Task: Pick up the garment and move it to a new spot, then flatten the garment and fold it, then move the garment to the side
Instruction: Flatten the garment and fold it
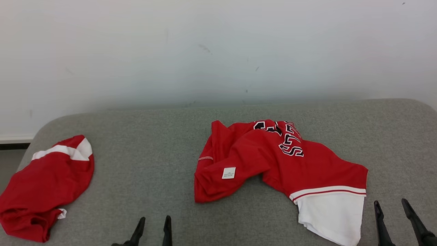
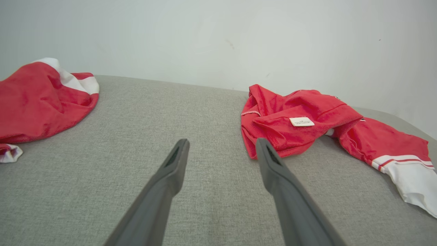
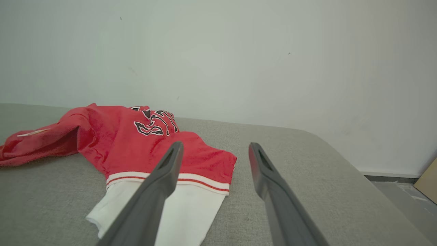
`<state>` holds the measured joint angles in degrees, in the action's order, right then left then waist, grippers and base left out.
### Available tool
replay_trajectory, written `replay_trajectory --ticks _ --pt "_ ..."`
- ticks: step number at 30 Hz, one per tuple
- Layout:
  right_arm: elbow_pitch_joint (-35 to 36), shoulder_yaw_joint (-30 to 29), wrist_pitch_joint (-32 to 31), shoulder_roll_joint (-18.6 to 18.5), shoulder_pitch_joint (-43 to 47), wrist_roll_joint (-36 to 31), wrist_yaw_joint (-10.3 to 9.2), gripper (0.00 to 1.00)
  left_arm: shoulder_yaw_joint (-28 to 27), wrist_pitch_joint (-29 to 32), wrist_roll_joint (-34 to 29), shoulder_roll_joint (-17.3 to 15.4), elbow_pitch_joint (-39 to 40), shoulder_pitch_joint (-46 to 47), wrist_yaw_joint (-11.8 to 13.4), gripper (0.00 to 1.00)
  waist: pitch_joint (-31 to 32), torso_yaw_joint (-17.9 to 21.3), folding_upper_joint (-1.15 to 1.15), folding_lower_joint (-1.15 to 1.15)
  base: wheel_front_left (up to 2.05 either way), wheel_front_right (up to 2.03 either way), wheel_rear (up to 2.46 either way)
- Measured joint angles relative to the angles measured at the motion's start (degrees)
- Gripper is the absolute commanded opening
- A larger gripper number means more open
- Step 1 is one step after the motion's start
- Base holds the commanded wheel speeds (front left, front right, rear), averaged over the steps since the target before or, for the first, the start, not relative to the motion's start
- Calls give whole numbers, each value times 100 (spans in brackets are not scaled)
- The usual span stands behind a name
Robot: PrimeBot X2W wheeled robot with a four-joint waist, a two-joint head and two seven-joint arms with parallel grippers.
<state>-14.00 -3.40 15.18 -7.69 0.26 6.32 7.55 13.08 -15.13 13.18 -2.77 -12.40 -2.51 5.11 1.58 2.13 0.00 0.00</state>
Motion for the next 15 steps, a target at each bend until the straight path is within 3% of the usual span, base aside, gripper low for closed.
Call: replay_trajectory --ticks 15 --pt "-297 113 0 222 366 290 0 100 5 0 8 0 -12 -106 21 100 116 111 0 0 0 0 0"
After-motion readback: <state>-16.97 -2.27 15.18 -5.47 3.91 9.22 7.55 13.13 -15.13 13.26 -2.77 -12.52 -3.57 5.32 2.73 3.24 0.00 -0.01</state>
